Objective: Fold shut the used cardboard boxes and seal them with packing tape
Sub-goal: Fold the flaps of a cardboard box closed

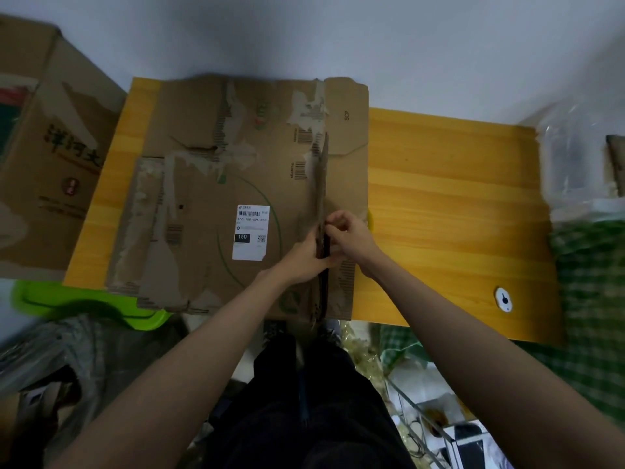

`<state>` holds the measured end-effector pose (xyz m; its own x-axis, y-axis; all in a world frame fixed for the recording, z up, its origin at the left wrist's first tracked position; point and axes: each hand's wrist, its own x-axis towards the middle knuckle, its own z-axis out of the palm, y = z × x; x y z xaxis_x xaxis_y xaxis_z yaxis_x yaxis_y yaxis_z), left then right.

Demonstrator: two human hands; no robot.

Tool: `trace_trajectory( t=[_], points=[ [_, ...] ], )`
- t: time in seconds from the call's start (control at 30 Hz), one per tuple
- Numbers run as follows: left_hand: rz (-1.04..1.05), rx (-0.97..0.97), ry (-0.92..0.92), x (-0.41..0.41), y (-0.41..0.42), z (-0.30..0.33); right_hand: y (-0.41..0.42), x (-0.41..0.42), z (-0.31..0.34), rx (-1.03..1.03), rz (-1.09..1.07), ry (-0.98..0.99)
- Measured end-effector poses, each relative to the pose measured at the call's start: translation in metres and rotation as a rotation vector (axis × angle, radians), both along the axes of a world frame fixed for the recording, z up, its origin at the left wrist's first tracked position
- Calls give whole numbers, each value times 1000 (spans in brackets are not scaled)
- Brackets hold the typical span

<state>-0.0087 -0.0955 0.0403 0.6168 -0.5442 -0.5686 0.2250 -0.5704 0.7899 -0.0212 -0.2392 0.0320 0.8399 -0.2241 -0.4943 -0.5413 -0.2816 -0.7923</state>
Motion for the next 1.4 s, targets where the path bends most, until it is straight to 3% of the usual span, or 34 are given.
trace_trajectory(
  t=[0.17,0.3,0.43,0.7,0.83,0.9,1.1,1.23,1.4],
  points=[
    [13,65,33,5,16,5,-8,10,2,-83,60,90],
    [151,255,-97,4,28,0,-20,9,2,-211,78,118],
    [257,311,-261,-3,32,19,-33,-2,-3,-293,48,206],
    [306,331,-500,21,62,124,-28,0,12,-52,-110,264],
    [320,429,-642,37,92,181,-14,32,35,230,-309,169],
    [321,432,-672,43,112,202,-10,52,45,272,-379,105],
    [389,419,-722,58,161,251,10,95,83,195,-324,7],
    [398,474,-767,77,187,284,28,111,146,6,-142,-140],
    [449,467,-832,101,212,345,21,121,232,-132,-75,-320]
  ],
)
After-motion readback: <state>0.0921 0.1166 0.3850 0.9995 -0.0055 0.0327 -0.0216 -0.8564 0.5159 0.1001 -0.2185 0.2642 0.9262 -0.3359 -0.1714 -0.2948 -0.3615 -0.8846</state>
